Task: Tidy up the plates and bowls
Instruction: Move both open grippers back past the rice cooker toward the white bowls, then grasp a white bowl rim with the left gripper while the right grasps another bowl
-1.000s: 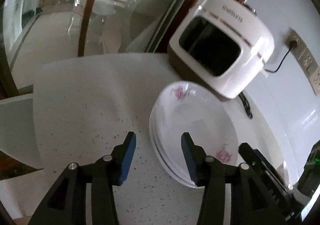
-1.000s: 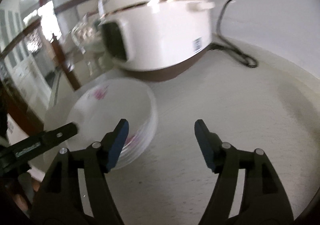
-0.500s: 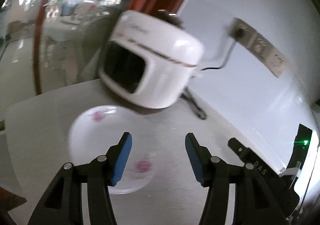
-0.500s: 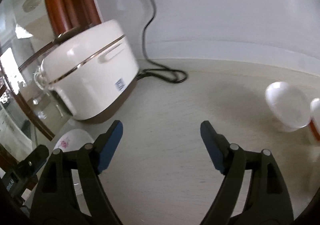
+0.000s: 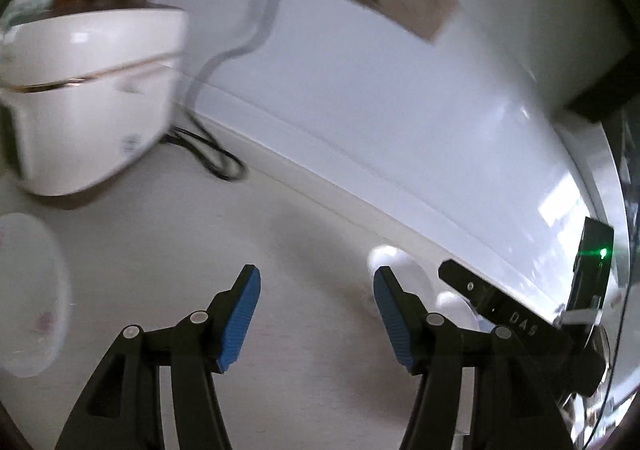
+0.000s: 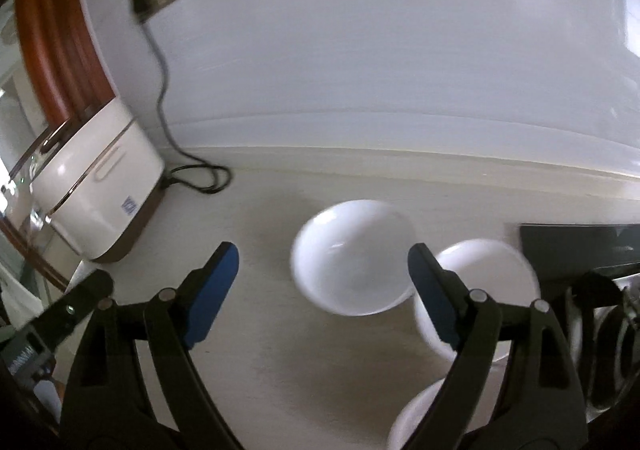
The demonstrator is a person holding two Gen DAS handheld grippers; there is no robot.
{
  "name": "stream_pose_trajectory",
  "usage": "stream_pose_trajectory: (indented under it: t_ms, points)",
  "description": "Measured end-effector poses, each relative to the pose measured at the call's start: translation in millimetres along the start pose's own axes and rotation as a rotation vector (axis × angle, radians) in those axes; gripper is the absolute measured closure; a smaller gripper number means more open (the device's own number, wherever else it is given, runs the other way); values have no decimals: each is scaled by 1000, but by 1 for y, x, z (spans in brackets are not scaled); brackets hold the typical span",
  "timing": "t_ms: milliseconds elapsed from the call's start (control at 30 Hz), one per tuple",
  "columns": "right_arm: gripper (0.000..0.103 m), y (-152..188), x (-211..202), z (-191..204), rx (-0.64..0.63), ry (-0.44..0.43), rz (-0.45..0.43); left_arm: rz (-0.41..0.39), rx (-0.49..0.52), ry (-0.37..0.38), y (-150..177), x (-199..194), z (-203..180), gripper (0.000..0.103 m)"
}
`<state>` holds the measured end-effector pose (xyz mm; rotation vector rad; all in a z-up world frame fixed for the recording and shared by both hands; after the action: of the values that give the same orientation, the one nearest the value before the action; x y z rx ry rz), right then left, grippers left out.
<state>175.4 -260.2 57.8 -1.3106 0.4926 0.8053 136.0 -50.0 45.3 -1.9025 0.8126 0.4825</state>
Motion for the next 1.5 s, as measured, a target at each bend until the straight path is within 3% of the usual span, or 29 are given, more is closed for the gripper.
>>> stream_pose_trajectory:
  t_ms: [300,633,833,1133,1500]
  points:
    - [15,-4,22,-56,27,3,80,89,-12,59,10,65,-46,43]
    - [23,-2,47,-68,-1,29,138,148,-53,124,20,127,-43,47]
    - [34,2,57,-58,-37,19,166,187,-32,184,27,142,-55,52]
    - [47,6,69,-53,-51,8,184,243,-43,193,39,160,-57,68]
    - [66,12,76,-49,-93,47,183,238,-27,189,39,164,-58,73]
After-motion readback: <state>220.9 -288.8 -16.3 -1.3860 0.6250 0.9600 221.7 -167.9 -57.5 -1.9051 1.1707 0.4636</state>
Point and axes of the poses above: each gripper's, at about its wrist camera, not at the fingertips, and x roughly the way its jaws point, z to its left, y to its underside, the point moved 10 cm from there along x, roughly the way its jaws point, and after that the axes turned 5 degrees about z, right-handed, at the moved point
